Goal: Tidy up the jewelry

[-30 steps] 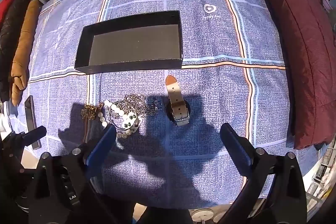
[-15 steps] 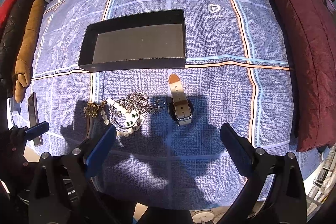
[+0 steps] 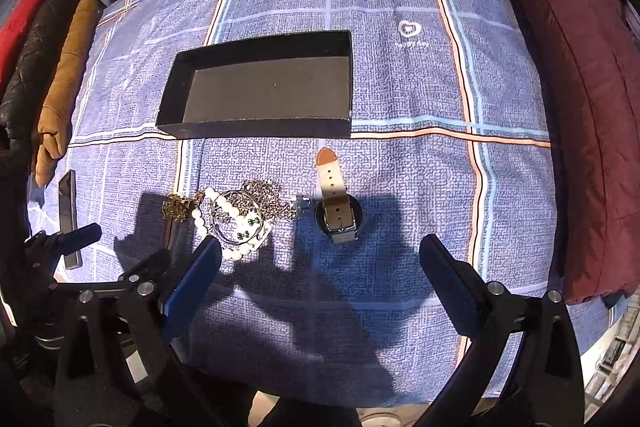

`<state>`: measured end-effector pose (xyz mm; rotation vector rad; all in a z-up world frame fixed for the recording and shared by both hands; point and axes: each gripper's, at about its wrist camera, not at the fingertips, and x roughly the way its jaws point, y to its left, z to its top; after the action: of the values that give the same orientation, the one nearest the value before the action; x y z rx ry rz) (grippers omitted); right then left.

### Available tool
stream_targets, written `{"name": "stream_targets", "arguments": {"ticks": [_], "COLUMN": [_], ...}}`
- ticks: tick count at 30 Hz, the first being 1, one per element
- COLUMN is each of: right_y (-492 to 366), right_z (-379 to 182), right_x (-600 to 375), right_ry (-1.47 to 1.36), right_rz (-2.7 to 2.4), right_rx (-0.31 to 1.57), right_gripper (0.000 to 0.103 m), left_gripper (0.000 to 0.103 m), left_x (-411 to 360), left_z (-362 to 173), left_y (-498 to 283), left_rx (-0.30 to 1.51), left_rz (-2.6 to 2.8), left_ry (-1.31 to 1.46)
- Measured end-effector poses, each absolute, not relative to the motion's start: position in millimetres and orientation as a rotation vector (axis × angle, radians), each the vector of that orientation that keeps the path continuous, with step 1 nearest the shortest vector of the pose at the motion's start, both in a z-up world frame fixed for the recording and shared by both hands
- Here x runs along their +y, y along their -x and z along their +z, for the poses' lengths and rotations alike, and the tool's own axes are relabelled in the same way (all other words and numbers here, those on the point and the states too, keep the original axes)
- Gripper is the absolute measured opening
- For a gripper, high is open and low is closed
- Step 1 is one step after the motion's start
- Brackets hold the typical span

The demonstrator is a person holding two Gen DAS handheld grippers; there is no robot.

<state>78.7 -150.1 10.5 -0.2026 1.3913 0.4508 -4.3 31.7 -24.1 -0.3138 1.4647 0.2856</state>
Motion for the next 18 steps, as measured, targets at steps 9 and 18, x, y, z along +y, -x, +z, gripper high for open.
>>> {"name": "stream_targets", "arguments": {"ticks": [9,18], "right_y": [-75.5,-75.4], "right_z": [6.1,6.3], "right_x": [-153.6,-160.5], "right_ry": [0.227,0.237], "right_rz": [0.491,0.513], "right_rx": [1.406,1.397], "right_gripper": [0.097,0.097], "left_gripper": [0.096,0.096], "left_x": [13.4,-8.7], "left_z": [-26.7,-16.1], "left_y": [14.5,16.7], "left_rx": [1.493,1.450], "left_rz": [0.364,0.415], "left_ry": [0.264,0.195]}}
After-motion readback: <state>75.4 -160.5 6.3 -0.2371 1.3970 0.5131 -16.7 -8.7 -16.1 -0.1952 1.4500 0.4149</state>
